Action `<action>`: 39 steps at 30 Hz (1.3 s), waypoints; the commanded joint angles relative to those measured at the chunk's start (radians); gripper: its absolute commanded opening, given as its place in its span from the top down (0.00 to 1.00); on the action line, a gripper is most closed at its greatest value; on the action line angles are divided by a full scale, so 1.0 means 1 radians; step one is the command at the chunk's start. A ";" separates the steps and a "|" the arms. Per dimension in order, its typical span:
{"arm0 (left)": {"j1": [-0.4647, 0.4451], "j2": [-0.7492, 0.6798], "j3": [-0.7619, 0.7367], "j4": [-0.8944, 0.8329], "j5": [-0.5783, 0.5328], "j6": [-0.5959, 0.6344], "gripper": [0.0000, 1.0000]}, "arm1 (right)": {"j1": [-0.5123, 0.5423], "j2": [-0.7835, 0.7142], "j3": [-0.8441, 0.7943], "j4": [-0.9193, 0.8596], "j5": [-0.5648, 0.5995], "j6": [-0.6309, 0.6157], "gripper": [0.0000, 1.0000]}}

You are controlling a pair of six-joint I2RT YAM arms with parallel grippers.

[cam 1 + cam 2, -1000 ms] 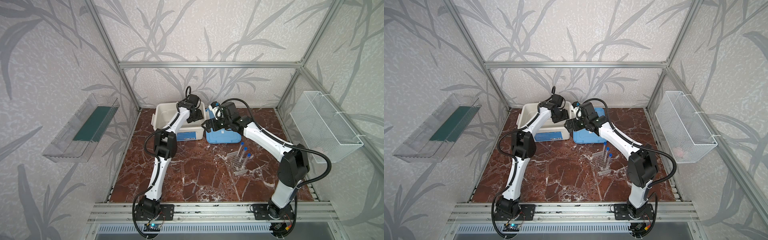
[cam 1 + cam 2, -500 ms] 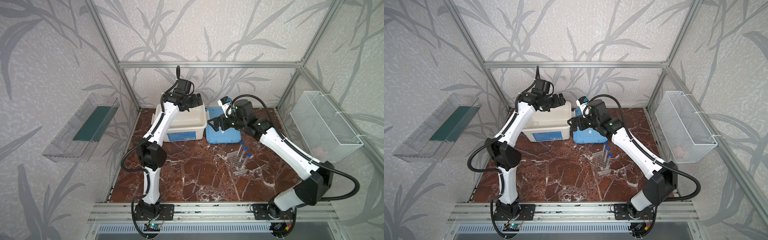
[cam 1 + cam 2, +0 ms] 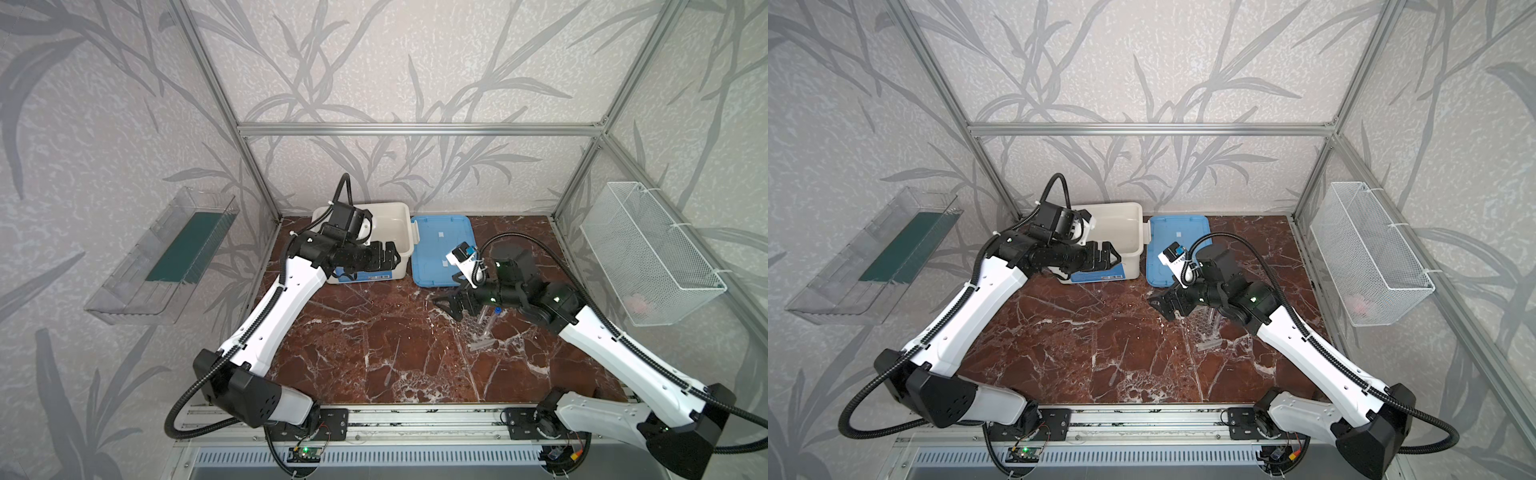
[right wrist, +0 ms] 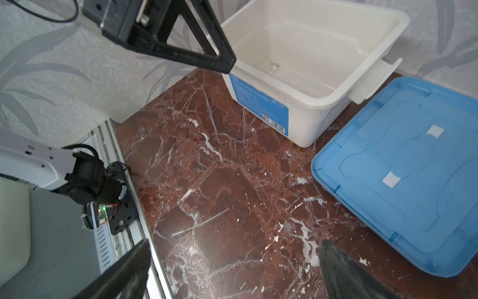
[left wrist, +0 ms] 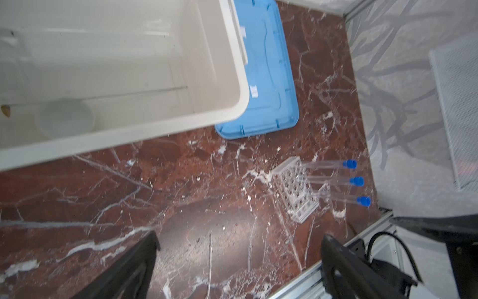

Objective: Organize the chemistry lab equipment
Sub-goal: 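Raise the left gripper out of the bin while the right gripper draws back, then close the left gripper on another clear pipette near the table edge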

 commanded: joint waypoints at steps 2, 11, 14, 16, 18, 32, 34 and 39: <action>-0.085 -0.076 -0.145 -0.103 -0.062 0.022 0.03 | 0.038 -0.036 -0.073 -0.043 0.016 -0.019 0.01; -0.206 -0.184 -0.510 0.064 -0.035 -0.162 0.11 | 0.193 -0.039 -0.230 0.017 0.081 0.032 0.01; -0.252 -0.172 -0.608 0.116 -0.008 -0.236 0.14 | 0.198 -0.056 -0.286 0.061 0.072 0.090 0.01; -0.301 -0.164 -0.662 0.160 -0.010 -0.279 0.17 | 0.198 -0.065 -0.321 0.080 0.082 0.121 0.00; -0.349 -0.154 -0.698 0.191 -0.029 -0.316 0.21 | 0.206 -0.072 -0.357 0.110 0.077 0.150 0.00; -0.434 -0.053 -0.821 0.284 -0.119 -0.391 0.54 | 0.245 -0.058 -0.391 0.107 0.116 0.157 0.00; -0.442 -0.036 -0.820 0.285 -0.139 -0.392 0.61 | 0.245 -0.058 -0.393 0.106 0.134 0.159 0.00; -0.476 0.009 -0.799 0.277 -0.185 -0.399 0.65 | 0.245 -0.056 -0.393 0.093 0.168 0.161 0.00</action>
